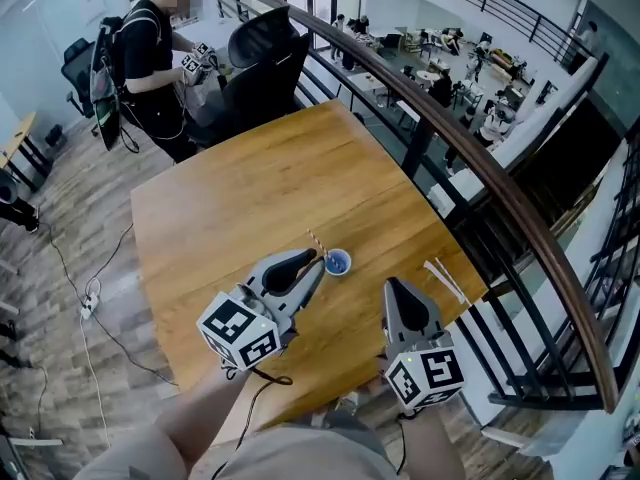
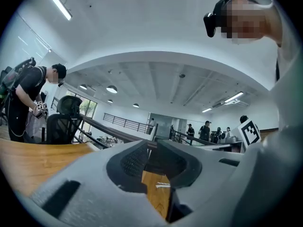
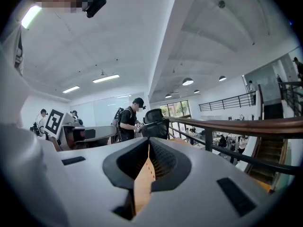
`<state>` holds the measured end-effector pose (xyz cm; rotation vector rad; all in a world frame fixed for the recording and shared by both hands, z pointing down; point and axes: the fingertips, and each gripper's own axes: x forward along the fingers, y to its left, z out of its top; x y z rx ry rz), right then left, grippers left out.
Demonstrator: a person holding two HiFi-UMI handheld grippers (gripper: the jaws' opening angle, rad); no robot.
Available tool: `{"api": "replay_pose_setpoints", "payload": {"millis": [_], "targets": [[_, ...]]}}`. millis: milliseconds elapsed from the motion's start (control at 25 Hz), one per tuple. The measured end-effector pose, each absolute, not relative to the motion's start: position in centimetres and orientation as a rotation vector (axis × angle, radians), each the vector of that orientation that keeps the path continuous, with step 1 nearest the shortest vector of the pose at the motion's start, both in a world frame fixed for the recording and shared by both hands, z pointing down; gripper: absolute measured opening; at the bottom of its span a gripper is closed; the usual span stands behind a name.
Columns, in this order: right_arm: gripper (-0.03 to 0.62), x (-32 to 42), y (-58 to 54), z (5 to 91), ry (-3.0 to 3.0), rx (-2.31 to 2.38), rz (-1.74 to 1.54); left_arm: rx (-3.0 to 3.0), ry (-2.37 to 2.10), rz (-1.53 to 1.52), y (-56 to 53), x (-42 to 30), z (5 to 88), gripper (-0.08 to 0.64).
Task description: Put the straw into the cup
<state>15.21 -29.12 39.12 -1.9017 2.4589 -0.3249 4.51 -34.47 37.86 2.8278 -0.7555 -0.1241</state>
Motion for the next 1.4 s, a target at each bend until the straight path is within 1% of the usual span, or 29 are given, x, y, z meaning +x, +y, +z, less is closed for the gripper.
{"api": "replay_pose_setpoints", "payload": {"millis": [280, 440, 800, 960, 1400], "targets": [[0.021, 14.3, -25.2, 35.1, 2.511, -1.845, -0.171, 2.918, -0.732, -0.135, -29.6, 4.6, 34.9, 0.049], [0.021, 14.1, -23.0, 34.2, 2.528, -1.812, -0.154, 3.041, -0.708, -0.120, -26.4, 5.3, 34.1, 0.044], [0.021, 12.4, -19.3, 33.9, 2.572, -1.814, -0.138, 3.017, -0.697, -0.064, -22.1, 5.6, 36.6, 0.029], [0.021, 12.1, -18.2, 33.9, 2.567, -1.789, -0.159, 2.980, -0.705, 0.026, -20.2, 5.6, 38.5, 0.025], [0.021, 12.4, -17.0, 37.6, 2.601, -1.712, -0.403, 2.953, -0.753, 0.031, -18.4, 5.6, 38.8, 0.015]]}}
